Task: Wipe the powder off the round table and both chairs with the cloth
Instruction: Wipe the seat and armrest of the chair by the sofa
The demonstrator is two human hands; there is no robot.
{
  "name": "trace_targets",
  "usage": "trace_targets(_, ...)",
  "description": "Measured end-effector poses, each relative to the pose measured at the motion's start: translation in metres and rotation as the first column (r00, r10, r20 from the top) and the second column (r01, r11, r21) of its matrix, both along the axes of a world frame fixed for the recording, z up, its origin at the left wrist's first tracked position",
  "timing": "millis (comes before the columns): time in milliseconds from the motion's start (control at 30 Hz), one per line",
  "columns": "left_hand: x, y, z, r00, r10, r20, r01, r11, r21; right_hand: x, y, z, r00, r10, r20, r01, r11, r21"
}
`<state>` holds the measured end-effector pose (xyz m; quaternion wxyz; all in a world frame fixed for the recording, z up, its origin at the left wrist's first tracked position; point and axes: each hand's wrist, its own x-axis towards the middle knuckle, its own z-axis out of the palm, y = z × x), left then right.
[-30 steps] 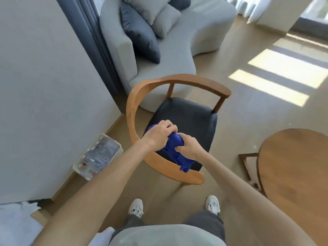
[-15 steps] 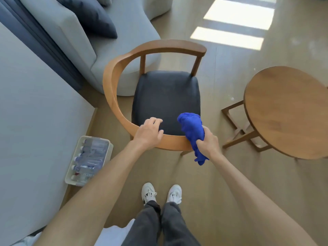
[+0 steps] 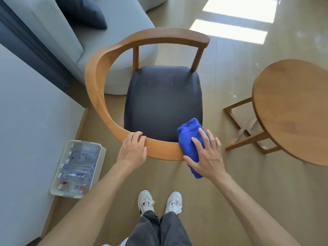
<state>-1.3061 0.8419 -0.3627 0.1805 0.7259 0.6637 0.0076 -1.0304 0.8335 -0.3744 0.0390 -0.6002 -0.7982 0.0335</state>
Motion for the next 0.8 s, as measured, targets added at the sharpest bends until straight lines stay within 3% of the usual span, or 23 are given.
trace_targets(233,-0.004,-0.009,-0.008,0.999,-0.017,0.034,0.015,0.998,0.055,-0.001,-0.002,-0.008,0.989,0.082,-0.126,-0.098,0.986,-0.132)
trace_targets(367,-0.009,-0.007,-0.009,0.998,-0.048,0.038,0.046,0.997,0.068,0.031,0.014,0.005,0.935,0.354,-0.006,-0.345,0.908,-0.238)
trace_targets(467,-0.014,-0.007,-0.012,0.996,-0.082,-0.016,0.083,0.994,0.073,0.031,0.031,0.009,0.883,0.463,0.079,-0.432,0.865,-0.254)
trace_targets(600,-0.032,-0.007,-0.014,0.995,0.028,-0.100,-0.025,0.999,0.034,0.013,0.027,-0.004,0.903,0.428,0.022,-0.413,0.883,-0.222)
trace_targets(800,-0.061,0.011,-0.011,0.984,0.158,-0.083,-0.156,0.987,0.019,-0.013,0.013,-0.014,0.951,0.304,-0.053,-0.308,0.945,-0.106)
